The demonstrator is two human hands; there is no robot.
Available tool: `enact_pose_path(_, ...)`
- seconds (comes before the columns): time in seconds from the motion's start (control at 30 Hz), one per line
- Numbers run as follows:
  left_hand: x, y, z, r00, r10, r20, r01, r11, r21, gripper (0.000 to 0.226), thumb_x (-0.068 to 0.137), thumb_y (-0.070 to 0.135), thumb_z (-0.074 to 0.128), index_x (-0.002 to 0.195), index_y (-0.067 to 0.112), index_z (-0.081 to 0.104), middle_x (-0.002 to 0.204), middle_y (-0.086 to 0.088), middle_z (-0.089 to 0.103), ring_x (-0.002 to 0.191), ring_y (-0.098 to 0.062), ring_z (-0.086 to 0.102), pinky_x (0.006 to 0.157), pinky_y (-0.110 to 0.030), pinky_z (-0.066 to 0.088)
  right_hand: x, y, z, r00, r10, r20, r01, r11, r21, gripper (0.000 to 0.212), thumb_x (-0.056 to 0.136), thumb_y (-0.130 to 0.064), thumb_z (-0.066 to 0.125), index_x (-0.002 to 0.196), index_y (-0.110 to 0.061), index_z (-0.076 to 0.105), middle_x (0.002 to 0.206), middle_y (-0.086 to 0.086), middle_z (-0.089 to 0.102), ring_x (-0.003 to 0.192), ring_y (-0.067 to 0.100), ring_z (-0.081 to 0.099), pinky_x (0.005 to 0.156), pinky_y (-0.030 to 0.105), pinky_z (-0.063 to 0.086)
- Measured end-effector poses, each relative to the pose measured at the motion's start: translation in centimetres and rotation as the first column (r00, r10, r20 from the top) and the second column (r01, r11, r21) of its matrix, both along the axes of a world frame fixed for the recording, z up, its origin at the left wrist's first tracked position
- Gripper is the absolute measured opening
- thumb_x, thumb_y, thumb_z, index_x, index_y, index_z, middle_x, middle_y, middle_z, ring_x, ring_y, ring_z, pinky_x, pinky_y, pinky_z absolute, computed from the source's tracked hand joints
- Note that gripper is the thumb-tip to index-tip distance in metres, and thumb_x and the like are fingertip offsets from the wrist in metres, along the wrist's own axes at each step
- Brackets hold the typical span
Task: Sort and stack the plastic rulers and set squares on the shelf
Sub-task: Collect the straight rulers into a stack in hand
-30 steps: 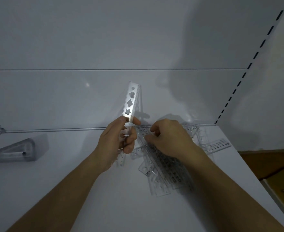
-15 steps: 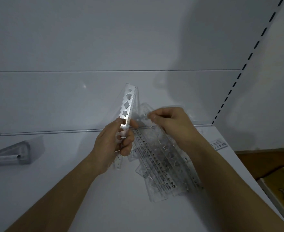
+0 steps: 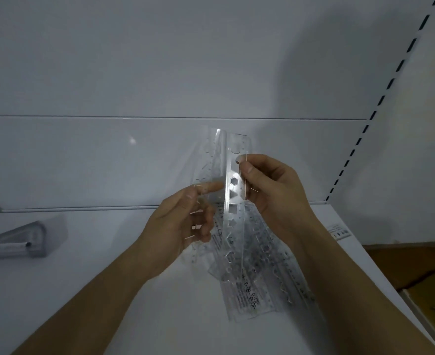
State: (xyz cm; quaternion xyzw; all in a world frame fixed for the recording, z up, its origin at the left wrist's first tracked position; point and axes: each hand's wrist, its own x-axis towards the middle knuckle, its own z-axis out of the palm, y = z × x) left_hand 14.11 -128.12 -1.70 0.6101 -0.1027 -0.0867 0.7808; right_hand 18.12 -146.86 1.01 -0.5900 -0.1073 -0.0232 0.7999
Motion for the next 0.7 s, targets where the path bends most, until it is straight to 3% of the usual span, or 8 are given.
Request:
enact_pose_path(0.13,-0.3,-0.1,0.3,0.999,-0.013,0.038,0.012,0.999,0.03,0.039,0.101,0.031,0.04,0.125,0.018,0.068,0.101,-0.01,0.07,0.087,-0.026,0.067,0.068,-0.035,0.056,-0.4,0.3,0.0,0.999,-0.027,0.045,0.028,0.999,-0.017,0.009,0.083,-0.014,0.072,0.088,-0.015,0.079,0.084,0.014,0.07,0.073,0.026,0.066,0.069,0.033,0.057)
enact_pose_path(0.23,-0.5,0.0,0.3,0.999,-0.045,0.009,0.045,0.999,0.016,0.041,0.101,0.033,0.038,0.125,0.015,0.066,0.115,-0.016,0.071,0.098,-0.036,0.07,0.072,-0.043,0.058,-0.4,0.3,0.1,0.998,-0.026,0.065,0.026,1.0,-0.007,0.009,0.076,-0.016,0.075,0.083,-0.013,0.078,0.077,0.012,0.069,0.064,0.024,0.062,0.067,0.033,0.056)
enact_pose_path(0.37,-0.7,0.0,0.4,0.995,-0.098,0.018,0.097,0.993,0.065,0.042,0.102,0.036,0.036,0.127,0.019,0.065,0.11,-0.019,0.071,0.08,-0.038,0.07,0.064,-0.042,0.057,-0.5,0.4,-0.1,0.996,-0.059,0.072,0.062,0.997,-0.041,0.014,0.074,-0.015,0.079,0.084,-0.005,0.075,0.075,0.011,0.07,0.063,0.025,0.065,0.067,0.034,0.057)
enact_pose_path(0.53,-0.6,0.0,0.1,0.991,-0.105,0.084,0.097,0.991,0.091,0.04,0.103,0.036,0.036,0.125,0.024,0.067,0.092,-0.019,0.07,0.057,-0.028,0.058,0.051,-0.033,0.048,-0.5,0.7,-0.1,0.993,-0.072,0.091,0.08,0.992,-0.095,0.004,0.086,-0.006,0.074,0.087,-0.002,0.073,0.071,0.012,0.07,0.063,0.024,0.066,0.068,0.036,0.058)
enact_pose_path(0.63,-0.6,0.0,0.0,0.994,-0.054,0.098,0.046,0.995,0.086,0.039,0.101,0.036,0.038,0.119,0.023,0.07,0.079,-0.013,0.062,0.049,-0.02,0.045,0.047,-0.027,0.038,-0.5,0.4,0.1,0.996,-0.077,0.052,0.081,0.994,-0.071,0.023,0.101,-0.016,0.057,0.092,-0.003,0.074,0.073,0.012,0.069,0.064,0.025,0.065,0.062,0.032,0.055)
enact_pose_path(0.7,-0.5,0.1,0.0,0.996,-0.04,0.078,0.036,0.998,0.06,0.039,0.101,0.04,0.04,0.118,0.021,0.07,0.076,-0.011,0.054,0.049,-0.016,0.036,0.047,-0.024,0.03,-0.1,-0.3,0.0,0.984,-0.156,0.086,0.172,0.956,-0.239,0.031,0.105,-0.025,0.05,0.093,-0.008,0.074,0.072,0.007,0.069,0.061,0.021,0.062,0.057,0.031,0.052)
